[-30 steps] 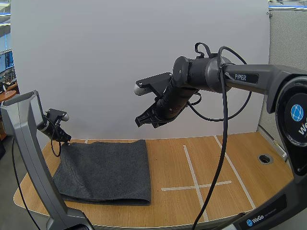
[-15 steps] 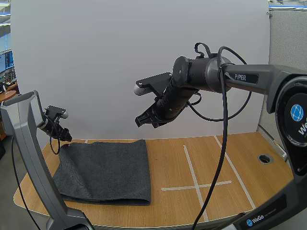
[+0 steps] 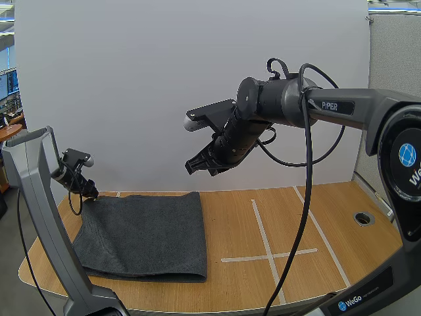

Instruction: Fold the towel

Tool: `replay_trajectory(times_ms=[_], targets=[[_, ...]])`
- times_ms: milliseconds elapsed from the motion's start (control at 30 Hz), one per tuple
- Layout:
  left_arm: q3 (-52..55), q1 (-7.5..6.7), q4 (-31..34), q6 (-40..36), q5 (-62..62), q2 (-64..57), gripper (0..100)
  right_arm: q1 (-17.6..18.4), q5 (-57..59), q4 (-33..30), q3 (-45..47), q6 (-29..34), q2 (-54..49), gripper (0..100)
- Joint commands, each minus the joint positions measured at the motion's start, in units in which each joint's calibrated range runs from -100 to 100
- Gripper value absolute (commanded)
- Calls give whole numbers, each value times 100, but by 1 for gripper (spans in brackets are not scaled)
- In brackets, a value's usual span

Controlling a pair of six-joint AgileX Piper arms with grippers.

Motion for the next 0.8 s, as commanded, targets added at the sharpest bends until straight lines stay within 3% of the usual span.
replay_trajectory(times_ms=[0,400,500,733,767], targets=[[-46,18,-66,41,-27,35,100,-28,-68,20,-44,-21,-24,0],[-46,18,50,24,50,141,100,-28,-68,20,-44,-21,-24,0],[-46,18,50,24,151,141,78,-28,-68,20,-44,-21,-24,0],[-46,18,50,-115,202,141,0,-28,-68,20,-44,-21,-24,0],[-46,18,50,-115,176,141,0,-28,-68,20,-44,-21,-24,0]])
